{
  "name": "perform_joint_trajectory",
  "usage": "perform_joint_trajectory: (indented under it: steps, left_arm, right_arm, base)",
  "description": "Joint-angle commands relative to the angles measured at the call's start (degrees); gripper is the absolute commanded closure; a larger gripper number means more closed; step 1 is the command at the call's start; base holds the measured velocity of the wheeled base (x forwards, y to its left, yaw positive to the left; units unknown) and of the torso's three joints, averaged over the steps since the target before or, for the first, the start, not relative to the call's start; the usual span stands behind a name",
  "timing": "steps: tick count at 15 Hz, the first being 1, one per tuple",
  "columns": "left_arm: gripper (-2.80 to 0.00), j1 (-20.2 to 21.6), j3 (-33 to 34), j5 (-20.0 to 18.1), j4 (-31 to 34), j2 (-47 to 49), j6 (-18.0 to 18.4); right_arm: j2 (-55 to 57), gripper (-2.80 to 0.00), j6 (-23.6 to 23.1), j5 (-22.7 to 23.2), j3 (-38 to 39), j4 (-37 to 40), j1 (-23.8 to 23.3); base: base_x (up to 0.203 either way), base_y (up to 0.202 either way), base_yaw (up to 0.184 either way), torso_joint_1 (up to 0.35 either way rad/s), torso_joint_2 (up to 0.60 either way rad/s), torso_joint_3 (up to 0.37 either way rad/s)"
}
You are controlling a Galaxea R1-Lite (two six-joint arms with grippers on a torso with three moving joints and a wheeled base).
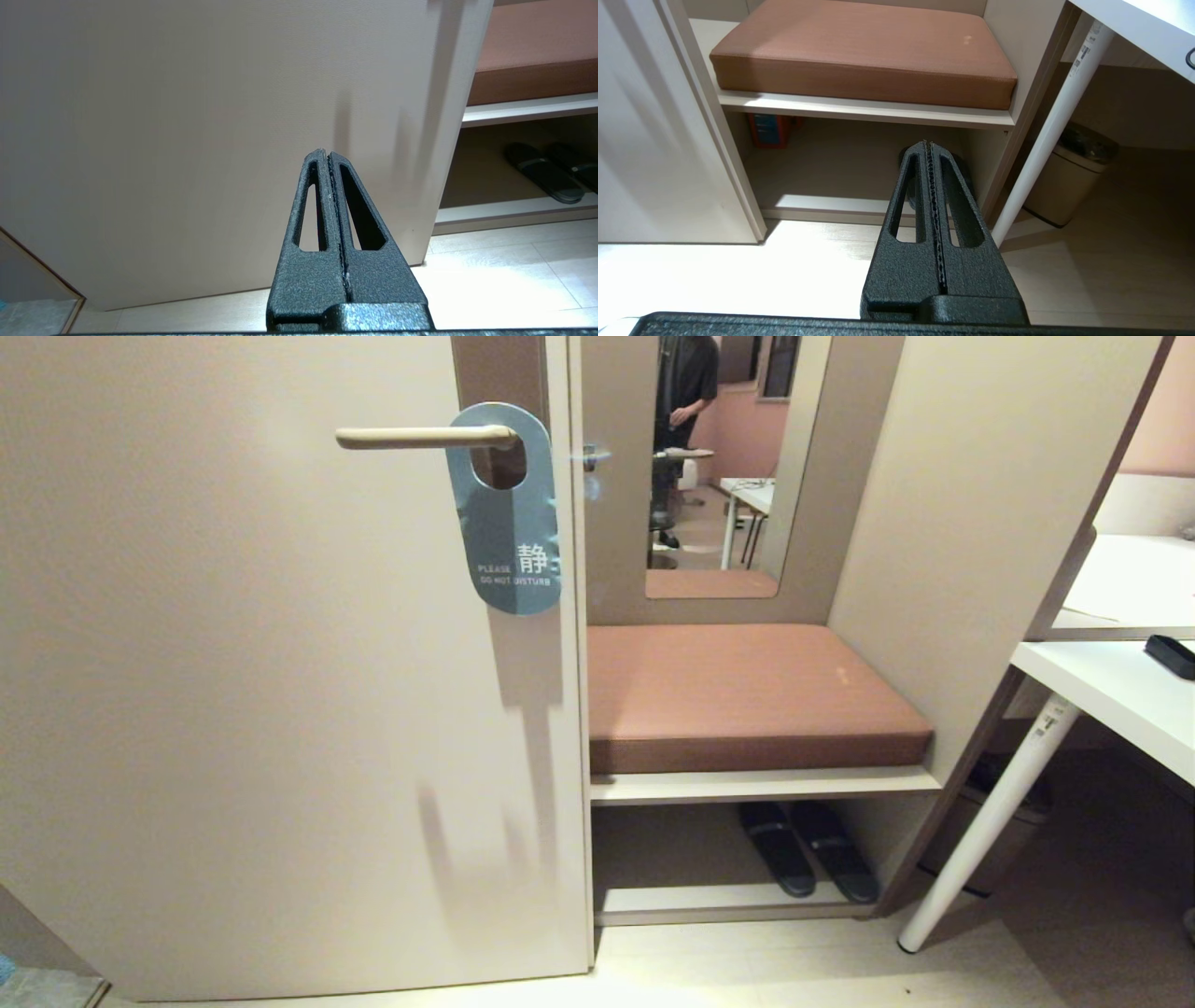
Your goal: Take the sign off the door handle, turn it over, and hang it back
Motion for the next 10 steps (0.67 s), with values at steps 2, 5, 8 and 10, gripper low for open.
perform_joint_trajectory:
  steps: [2,5,8,10]
  left_arm:
    - [0.0,0.01,0.0,-0.02,0.0,0.09,0.04]
    - [0.0,0.01,0.0,-0.02,0.0,0.01,0.03]
    - [0.0,0.01,0.0,-0.02,0.0,0.07,-0.03]
    - [0.0,0.01,0.0,-0.02,0.0,0.09,0.03]
  right_arm:
    - [0.0,0.0,0.16,0.02,0.05,0.03,0.01]
    - [0.0,0.0,-0.1,0.11,-0.01,0.03,0.01]
    - [0.0,0.0,0.08,0.28,-0.01,0.03,0.01]
    - [0.0,0.0,0.26,0.2,-0.01,0.03,0.01]
  base:
    - [0.0,0.0,0.0,0.0,0.0,0.0]
    - [0.0,0.0,0.0,0.0,0.0,0.0]
    - [0.0,0.0,0.0,0.0,0.0,0.0]
    - [0.0,0.0,0.0,0.0,0.0,0.0]
